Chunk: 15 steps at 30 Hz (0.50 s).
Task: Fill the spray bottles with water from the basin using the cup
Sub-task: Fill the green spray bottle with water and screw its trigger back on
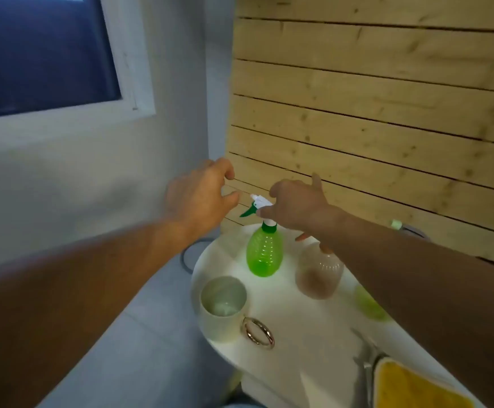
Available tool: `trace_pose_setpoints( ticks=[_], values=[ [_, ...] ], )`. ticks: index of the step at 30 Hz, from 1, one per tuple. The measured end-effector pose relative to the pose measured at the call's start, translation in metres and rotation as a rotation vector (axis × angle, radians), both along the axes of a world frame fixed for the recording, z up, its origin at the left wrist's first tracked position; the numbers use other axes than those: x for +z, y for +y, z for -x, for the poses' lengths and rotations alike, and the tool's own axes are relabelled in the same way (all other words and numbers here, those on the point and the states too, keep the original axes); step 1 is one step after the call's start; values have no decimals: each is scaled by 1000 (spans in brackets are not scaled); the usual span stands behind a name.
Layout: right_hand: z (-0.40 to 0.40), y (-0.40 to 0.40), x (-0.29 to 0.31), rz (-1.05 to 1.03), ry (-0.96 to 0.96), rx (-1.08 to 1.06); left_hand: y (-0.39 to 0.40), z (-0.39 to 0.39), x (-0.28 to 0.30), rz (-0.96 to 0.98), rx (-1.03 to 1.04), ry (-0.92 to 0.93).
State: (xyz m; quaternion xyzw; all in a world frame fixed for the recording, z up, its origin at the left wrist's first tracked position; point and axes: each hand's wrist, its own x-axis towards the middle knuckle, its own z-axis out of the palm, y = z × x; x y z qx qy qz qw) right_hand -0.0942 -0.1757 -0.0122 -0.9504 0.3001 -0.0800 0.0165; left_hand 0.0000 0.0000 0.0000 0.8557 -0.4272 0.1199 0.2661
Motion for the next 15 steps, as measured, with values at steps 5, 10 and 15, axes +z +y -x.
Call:
trace_pose_setpoints(
  ticks=[5,10,15],
  values=[
    [-6,3,-7,47,33,-27,10,-2,-14,12,7,-9],
    [1,13,3,90,-3,-13,19,3,-17,-11,-53,2],
    [16,38,38,75,-151,-5,31,15,-15,-19,-87,68]
  ],
)
